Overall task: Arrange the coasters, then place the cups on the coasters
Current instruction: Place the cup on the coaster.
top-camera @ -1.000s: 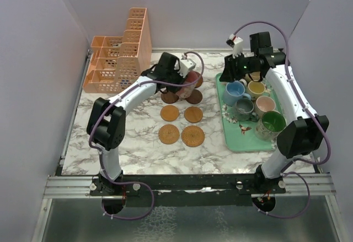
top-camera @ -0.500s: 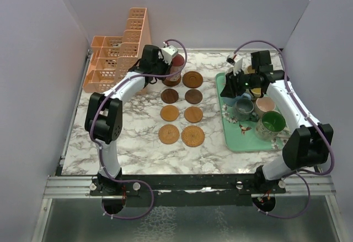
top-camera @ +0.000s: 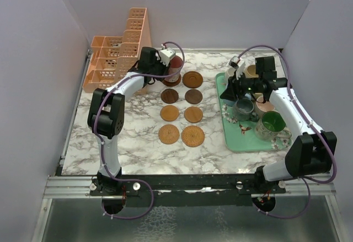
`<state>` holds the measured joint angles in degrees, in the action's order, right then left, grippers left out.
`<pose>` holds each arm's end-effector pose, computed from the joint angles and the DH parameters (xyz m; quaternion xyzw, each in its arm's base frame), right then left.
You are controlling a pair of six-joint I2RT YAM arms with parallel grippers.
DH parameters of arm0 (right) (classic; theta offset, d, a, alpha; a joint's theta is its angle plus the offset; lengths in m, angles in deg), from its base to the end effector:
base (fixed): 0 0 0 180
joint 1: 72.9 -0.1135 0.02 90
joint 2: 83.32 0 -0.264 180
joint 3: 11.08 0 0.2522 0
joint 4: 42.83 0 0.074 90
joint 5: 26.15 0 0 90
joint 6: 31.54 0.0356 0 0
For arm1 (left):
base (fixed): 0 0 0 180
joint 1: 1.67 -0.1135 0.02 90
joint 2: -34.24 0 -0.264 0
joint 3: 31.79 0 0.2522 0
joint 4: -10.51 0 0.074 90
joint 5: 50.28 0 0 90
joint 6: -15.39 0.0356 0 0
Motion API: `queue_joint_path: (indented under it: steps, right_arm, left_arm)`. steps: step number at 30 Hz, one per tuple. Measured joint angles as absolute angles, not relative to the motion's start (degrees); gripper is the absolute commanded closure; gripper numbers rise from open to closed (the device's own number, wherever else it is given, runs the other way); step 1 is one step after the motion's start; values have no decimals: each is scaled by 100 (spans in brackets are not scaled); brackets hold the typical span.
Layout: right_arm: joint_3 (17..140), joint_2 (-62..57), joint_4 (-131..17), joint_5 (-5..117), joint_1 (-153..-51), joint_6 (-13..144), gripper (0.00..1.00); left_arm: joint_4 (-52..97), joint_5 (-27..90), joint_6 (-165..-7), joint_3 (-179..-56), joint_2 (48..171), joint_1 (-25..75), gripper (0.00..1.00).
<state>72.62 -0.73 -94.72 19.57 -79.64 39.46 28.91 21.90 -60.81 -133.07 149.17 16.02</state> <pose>0.2960 0.0600 0.3031 -0.3177 0.8224 0.3198 0.3470 0.4424 -0.1525 0.2361 0.3067 0.8115 -0.1517 0.4737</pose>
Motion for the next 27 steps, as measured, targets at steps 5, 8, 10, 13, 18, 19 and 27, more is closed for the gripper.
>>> queue_joint_path:
  steps: [5, 8, 10, 13, 18, 19, 27]
  right_arm:
    - [7209, -84, -9408, 1912, -7944, 3898, 66]
    - [7159, -84, -9397, 1892, -7924, 3865, 66]
    - [7128, -84, -9393, 1874, -7918, 3863, 66]
    - [7106, -84, -9389, 1863, -7918, 3859, 66]
    - [7102, -84, -9387, 1831, -7916, 3834, 66]
    - [7102, -84, -9387, 1826, -7916, 3824, 66]
    - [7102, -84, -9389, 1791, -7916, 3760, 66]
  left_arm:
    - [2867, 2159, -6068, -13310, 15042, 1574, 100]
    - [2867, 2150, -6068, -13310, 15068, 1563, 100]
    - [2863, 2148, -6070, -13321, 15075, 1563, 100]
    - [2828, 2113, -6070, -13329, 15077, 1554, 100]
    - [2802, 2059, -6074, -13415, 15149, 1543, 100]
    - [2773, 2056, -6074, -13421, 15169, 1537, 100]
    - [2686, 1956, -6111, -13428, 15276, 1452, 100]
